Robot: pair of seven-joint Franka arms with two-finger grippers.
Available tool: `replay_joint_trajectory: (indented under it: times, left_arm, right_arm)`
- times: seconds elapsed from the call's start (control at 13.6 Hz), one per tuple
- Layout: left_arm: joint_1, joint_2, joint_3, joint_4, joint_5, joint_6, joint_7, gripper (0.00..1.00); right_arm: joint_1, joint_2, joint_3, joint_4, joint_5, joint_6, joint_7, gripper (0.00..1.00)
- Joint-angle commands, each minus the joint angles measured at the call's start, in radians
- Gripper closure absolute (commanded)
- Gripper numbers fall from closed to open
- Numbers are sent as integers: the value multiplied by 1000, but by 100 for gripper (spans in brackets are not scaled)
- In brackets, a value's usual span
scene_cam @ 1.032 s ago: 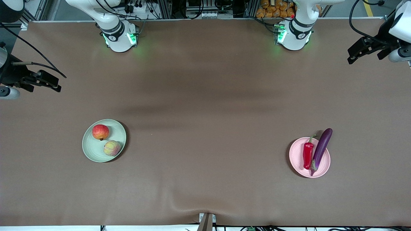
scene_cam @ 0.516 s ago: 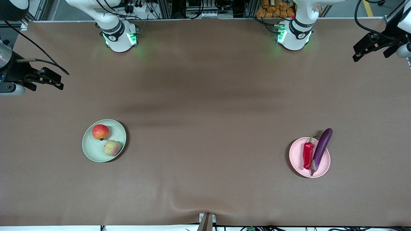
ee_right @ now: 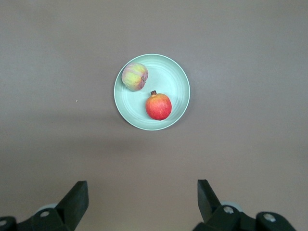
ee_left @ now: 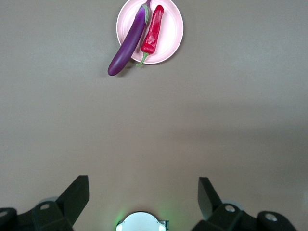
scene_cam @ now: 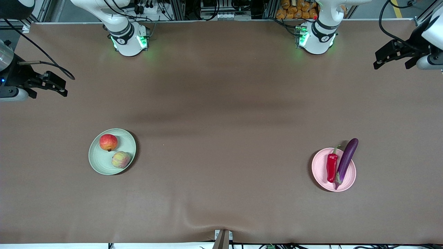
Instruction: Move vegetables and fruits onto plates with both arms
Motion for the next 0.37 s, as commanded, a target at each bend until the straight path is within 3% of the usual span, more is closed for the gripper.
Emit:
replay_joint_trajectory:
  times: [0.0,0.29]
  left_arm:
    - [5,18,3,30,-16,-18,12,0]
    - [-1,29,-1,31,-4,-15,7,0]
  right_arm:
    - [-4,-15,3,-2,-22,3,-8,0]
    - [3,44,2,101,-30,-62,0,0]
